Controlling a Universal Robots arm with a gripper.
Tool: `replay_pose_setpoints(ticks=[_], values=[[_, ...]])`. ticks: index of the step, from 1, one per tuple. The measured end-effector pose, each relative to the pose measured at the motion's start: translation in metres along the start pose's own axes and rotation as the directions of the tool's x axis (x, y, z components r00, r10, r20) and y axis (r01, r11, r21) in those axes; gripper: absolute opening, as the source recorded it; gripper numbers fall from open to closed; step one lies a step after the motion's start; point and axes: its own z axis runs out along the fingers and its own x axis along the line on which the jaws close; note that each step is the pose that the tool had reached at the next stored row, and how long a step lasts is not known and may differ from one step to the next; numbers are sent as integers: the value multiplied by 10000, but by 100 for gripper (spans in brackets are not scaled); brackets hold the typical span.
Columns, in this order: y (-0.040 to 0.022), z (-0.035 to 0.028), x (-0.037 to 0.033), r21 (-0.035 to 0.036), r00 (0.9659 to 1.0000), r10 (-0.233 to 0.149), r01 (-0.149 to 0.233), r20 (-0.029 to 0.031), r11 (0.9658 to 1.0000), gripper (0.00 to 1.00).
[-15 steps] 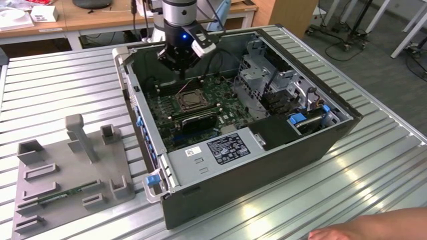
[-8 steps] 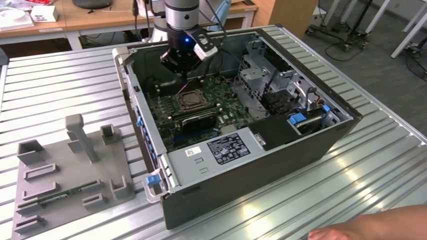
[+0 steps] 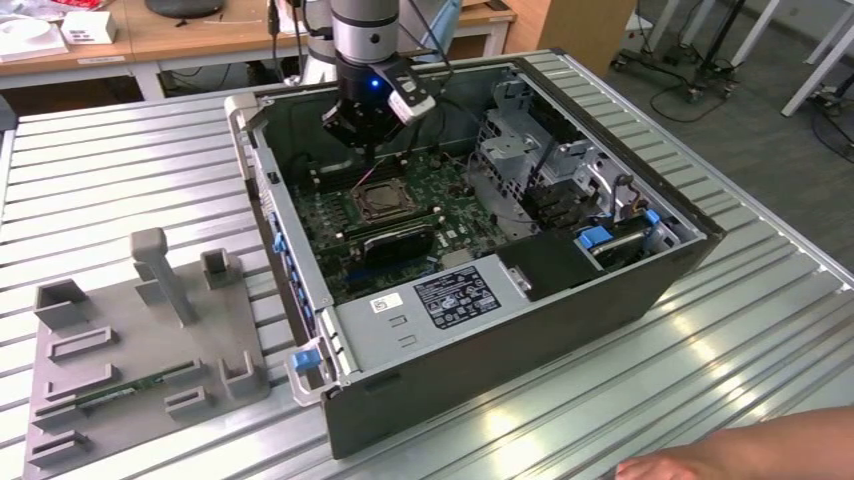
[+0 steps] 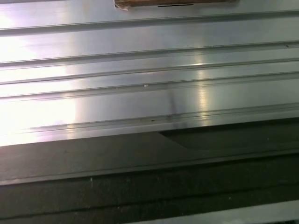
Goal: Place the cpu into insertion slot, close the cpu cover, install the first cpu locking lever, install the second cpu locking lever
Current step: 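Install the first cpu locking lever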
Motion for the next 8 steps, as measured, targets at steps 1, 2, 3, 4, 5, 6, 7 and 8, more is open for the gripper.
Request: replay_pose_setpoints(ticks=[1, 2, 3, 4, 5, 6, 7, 8], values=[[1, 7, 0, 1, 10000, 0, 0, -1, 10000, 10], [2, 13, -1, 1, 10000, -1, 1, -1, 10000, 10], [3, 19, 0, 1, 10000, 0, 0, -1, 10000, 10], [3, 23, 0, 1, 10000, 0, 0, -1, 10000, 10], [3, 27, 0, 1, 10000, 0, 0, -1, 10000, 10], [3, 30, 0, 2, 10000, 0, 0, -2, 10000, 10], [2, 31, 0, 4, 10000, 1, -1, -3, 10000, 10], [3, 32, 0, 4, 10000, 1, -1, -3, 10000, 10]])
